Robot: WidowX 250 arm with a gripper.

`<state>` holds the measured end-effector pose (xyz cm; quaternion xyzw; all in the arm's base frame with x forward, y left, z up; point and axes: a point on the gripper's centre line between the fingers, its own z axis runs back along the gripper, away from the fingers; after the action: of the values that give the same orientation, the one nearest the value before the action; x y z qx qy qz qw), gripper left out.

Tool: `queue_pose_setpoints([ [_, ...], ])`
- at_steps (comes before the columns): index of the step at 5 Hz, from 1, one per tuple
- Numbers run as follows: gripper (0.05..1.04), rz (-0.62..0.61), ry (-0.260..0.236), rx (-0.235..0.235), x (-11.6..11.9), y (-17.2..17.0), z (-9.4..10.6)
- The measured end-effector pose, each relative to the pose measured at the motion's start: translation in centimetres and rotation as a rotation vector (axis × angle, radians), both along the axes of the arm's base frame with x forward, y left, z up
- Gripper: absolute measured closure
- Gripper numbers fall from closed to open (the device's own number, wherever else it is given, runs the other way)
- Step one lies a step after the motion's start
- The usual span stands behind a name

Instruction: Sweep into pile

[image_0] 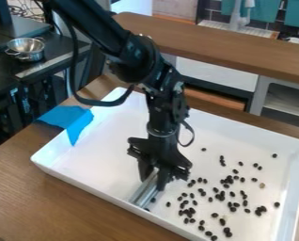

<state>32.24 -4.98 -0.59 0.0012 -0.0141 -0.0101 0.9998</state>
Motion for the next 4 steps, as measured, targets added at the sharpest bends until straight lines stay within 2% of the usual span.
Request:
queue_pose_setpoints([
  [1,0.715,0.000,0.001,-0.012,-0.1,-1.8,0.0],
  [4,0.715,0.023,0.058,-0.072,-0.9,-7.3,0.2],
])
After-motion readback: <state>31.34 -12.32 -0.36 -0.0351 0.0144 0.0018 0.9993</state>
